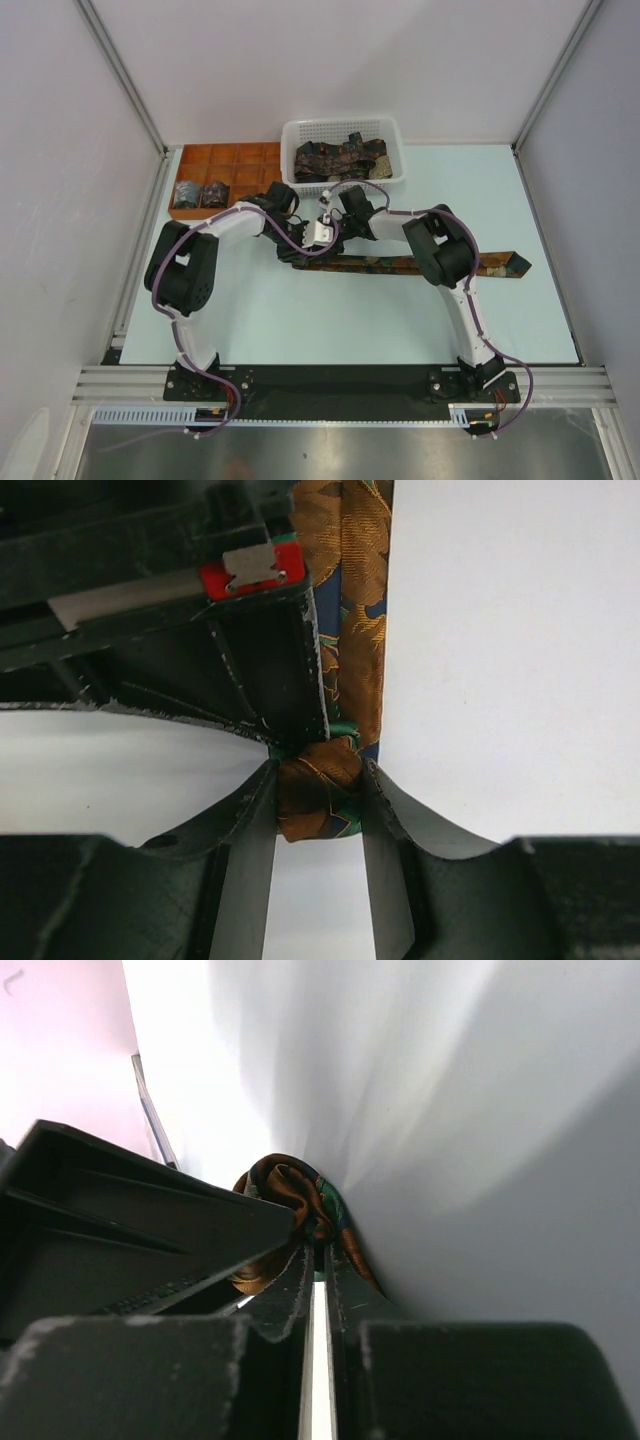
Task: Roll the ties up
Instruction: Roll the tie at the center of the board.
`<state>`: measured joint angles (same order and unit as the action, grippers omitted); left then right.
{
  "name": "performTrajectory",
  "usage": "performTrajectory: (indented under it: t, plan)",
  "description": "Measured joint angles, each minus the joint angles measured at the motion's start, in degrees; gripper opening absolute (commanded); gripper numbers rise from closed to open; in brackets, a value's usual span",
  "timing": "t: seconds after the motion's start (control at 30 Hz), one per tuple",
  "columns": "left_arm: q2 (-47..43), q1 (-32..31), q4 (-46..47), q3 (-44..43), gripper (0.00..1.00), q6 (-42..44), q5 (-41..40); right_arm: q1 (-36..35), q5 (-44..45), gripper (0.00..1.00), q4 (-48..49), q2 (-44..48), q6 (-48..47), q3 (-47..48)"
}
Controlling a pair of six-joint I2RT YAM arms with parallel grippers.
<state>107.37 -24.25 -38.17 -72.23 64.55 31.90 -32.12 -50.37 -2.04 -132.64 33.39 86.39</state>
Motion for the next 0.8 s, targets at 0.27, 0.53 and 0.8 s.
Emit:
performTrajectory:
  t: [0.27,0.53,0.8]
  plan:
    - [0.42,-0.81,-0.04,0.90,0.40,1.42,-2.91,0.90,-0.33,0.26,-0.35,2.29,0.31,-2.27]
    - [0.76,-0.83,0.00,1.29,0.39,1.92,-3.67,3.30,-2.73,0.37,1.68,5.81,2.91,-5.57]
    - [0.79,-0.87,0.02,1.29,0.40,1.90,-3.69,1.42,-4.00,0.40,5.38,5.79,5.86,-5.70]
